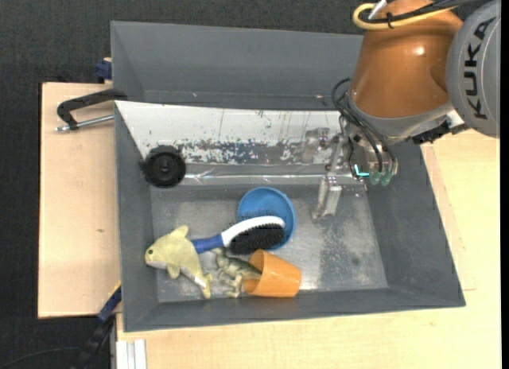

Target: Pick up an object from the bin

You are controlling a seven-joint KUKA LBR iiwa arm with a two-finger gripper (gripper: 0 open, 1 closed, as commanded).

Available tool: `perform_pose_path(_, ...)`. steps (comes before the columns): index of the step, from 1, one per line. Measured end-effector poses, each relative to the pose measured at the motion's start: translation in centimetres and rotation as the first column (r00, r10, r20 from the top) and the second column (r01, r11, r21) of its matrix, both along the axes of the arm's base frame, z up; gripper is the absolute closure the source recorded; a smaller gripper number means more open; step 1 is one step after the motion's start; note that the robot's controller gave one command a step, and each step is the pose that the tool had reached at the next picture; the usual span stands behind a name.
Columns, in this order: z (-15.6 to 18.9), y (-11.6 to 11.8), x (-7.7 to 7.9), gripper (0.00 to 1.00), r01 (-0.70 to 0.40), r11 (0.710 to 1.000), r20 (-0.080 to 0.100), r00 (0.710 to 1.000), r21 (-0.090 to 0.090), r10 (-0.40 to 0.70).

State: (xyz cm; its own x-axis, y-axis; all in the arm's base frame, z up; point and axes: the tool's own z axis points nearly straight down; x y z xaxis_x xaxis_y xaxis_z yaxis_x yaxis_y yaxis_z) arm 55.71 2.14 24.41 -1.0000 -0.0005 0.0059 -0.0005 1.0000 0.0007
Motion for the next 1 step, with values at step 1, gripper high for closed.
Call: perform_pose_path(1,-7.62,-0.2,-2.12,0.0,-0.299,0.954,0.003,0.954,0.001,0.299)
